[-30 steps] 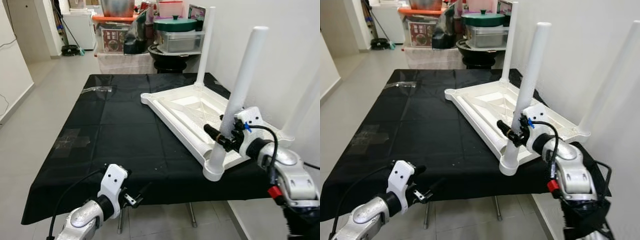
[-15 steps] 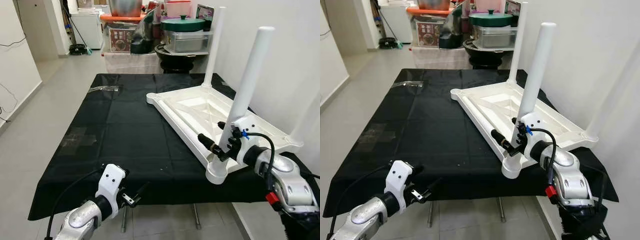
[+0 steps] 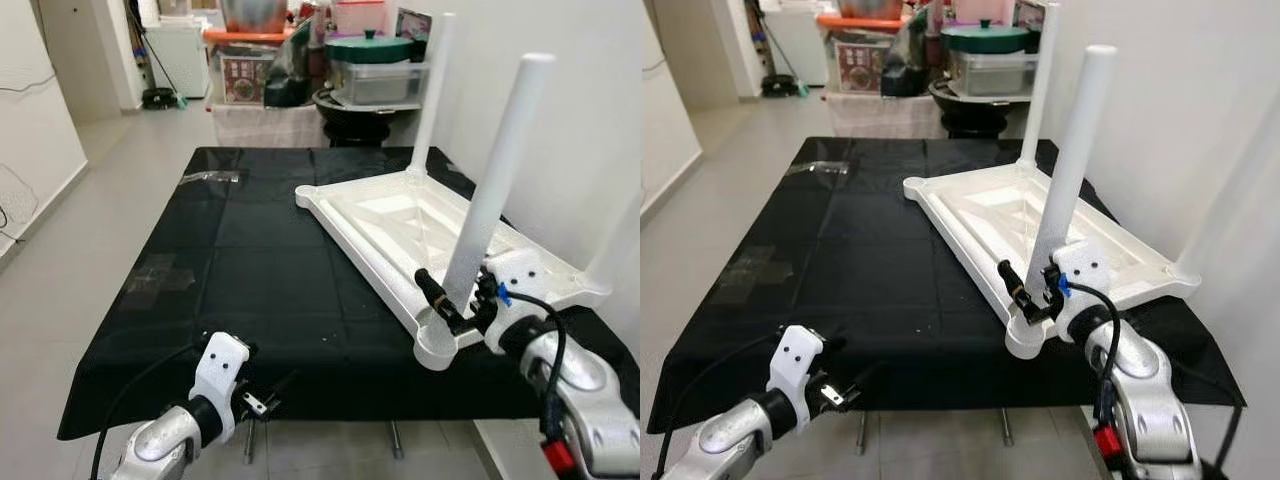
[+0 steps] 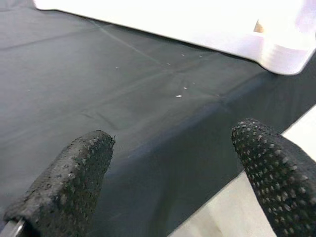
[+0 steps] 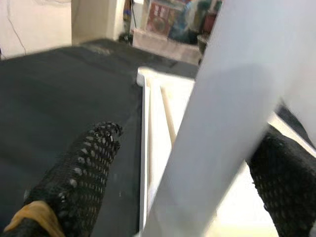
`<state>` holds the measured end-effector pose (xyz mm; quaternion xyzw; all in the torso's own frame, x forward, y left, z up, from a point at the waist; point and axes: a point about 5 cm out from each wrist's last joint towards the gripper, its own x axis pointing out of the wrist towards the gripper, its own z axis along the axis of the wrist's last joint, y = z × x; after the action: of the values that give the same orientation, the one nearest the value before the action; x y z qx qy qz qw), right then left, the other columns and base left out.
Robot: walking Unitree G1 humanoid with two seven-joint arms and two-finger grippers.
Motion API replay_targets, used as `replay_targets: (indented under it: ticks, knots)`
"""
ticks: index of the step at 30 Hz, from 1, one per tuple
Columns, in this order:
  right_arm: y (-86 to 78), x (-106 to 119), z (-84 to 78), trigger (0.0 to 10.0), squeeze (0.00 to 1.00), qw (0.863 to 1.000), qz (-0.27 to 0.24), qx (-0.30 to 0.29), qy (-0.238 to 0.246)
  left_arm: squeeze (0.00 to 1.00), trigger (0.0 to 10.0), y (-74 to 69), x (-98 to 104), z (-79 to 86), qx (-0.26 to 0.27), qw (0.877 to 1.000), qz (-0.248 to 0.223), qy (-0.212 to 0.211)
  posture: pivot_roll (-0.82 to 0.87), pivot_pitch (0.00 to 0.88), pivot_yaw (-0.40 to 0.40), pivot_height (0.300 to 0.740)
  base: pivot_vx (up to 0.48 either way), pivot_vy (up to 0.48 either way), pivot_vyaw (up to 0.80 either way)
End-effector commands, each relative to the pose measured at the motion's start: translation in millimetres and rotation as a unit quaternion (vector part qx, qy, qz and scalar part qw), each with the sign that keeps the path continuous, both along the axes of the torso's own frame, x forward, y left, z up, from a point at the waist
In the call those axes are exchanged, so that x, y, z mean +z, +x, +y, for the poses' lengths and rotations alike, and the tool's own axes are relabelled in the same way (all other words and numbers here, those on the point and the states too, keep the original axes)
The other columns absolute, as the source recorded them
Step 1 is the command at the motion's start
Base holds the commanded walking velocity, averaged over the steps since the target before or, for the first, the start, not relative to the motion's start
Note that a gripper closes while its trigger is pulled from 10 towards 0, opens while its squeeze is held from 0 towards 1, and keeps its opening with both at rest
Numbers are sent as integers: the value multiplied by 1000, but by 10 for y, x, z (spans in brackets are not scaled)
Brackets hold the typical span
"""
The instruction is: Building children table
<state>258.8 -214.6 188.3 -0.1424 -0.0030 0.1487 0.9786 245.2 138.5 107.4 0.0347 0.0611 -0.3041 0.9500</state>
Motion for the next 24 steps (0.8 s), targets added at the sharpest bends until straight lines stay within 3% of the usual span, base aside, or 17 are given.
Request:
replay_targets:
  ticks: [1, 5, 8, 11, 13, 14, 16, 17, 20, 24]
  knots:
    - [-120, -109, 53, 10000, 1000, 999, 36, 29, -19, 0, 10000, 1, -4, 12, 5, 1000, 2, -5, -11, 0, -37, 740, 0, 0, 0]
    - [-151, -143, 9, 10000, 1000, 998, 50, 22, -28, 0, 10000, -4, -11, 10, 5, 1000, 3, -6, -11, 0, -37, 740, 0, 0, 0]
    - [-160, -240, -240, 10000, 1000, 993, 81, -56, -64, 0, 10000, -14, -41, -18, 1, 1000, 7, -6, -29, 0, -28, 740, 0, 0, 0]
    - [-162, -254, -258, 10000, 1000, 992, 88, -63, -64, 0, 10000, -8, -36, -25, 0, 1000, 7, -6, -29, 0, -29, 740, 0, 0, 0]
    - [-243, -263, -72, 10000, 1000, 994, 101, 6, -52, 0, 10000, 19, -10, -5, 7, 1000, 0, -8, -27, 0, -30, 740, 0, 0, 0]
    - [-243, -263, -72, 10000, 1000, 994, 101, 6, -52, 0, 10000, 19, -10, -5, 7, 1000, 0, -8, -27, 0, -30, 740, 0, 0, 0]
    - [-410, -269, 169, 10000, 1000, 986, 113, 114, -45, 0, 10000, 47, 15, 36, 21, 1000, -7, -11, -26, 0, -31, 740, 0, 0, 0]
    - [-410, -269, 169, 10000, 1000, 986, 113, 114, -45, 0, 10000, 47, 15, 36, 21, 1000, -7, -11, -26, 0, -31, 740, 0, 0, 0]
    - [-602, -324, 275, 10000, 1000, 961, 160, 219, -44, 0, 10000, 83, 53, 73, 38, 999, -20, -16, -21, 0, -28, 740, 0, 0, 0]
    - [-427, -318, 199, 10000, 1000, 973, 139, 174, -60, 0, 10000, 110, 62, 81, 51, 998, -26, -17, -20, 0, -29, 740, 0, 0, 0]
